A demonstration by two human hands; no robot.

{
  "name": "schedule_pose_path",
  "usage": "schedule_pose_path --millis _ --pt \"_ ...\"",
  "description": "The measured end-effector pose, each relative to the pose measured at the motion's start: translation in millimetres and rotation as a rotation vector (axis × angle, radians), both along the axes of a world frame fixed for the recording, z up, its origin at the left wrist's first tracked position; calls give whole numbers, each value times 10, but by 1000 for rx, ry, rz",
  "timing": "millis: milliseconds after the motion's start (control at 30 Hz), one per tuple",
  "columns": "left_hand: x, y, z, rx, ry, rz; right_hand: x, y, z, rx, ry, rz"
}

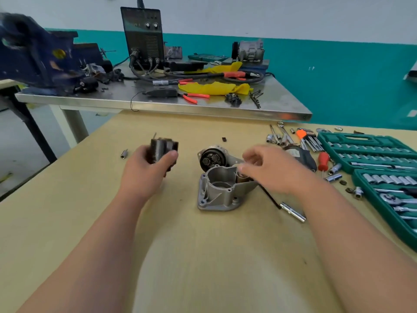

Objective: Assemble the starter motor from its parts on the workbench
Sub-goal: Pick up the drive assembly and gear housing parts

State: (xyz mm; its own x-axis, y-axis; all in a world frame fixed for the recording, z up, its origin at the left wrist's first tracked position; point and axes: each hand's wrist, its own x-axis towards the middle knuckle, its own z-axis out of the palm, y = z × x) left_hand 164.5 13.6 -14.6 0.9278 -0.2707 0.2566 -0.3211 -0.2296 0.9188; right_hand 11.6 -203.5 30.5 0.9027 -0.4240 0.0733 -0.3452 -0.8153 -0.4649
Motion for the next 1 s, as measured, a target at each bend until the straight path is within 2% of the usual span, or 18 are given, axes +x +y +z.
schedule_pose_path --millis 33,133,233,367,433,500,567,633,700,800,833,900,1000 --pt "30 8 -46 101 -9 32 11 50 -34 -94 67 -9" --pt "30 -44 -154 345 -65 31 88 226 -71 -417 105 -106" --pt "31 -78 -179 430 -130 2 163 326 -47 -509 118 -164" --pt "39 -108 -187 519 -153 -71 196 317 22 -419 104 -159" --pt "17 -120 -171 534 -209 -62 180 248 111 -274 -27 -144" --pt "-69 -132 -88 312 -288 -50 200 242 225 4 -225 -103" --pt "-180 -153 24 80 -319 -170 315 353 289 191 -270 28" --pt "-268 -189 58 88 -302 -315 464 501 288 310 -234 161" --pt "-268 -199 28 158 -314 -323 581 530 272 335 -291 162" --pt "-197 -161 22 149 -310 -222 686 341 252 249 -400 -57" --pt "-172 -147 26 188 -324 -201 740 273 212 218 -366 -108" --pt "-123 -157 -3 338 -351 -234 879 215 121 134 -180 -137" --pt "-113 -193 -107 704 -399 -280 1095 280 55 82 106 -140"
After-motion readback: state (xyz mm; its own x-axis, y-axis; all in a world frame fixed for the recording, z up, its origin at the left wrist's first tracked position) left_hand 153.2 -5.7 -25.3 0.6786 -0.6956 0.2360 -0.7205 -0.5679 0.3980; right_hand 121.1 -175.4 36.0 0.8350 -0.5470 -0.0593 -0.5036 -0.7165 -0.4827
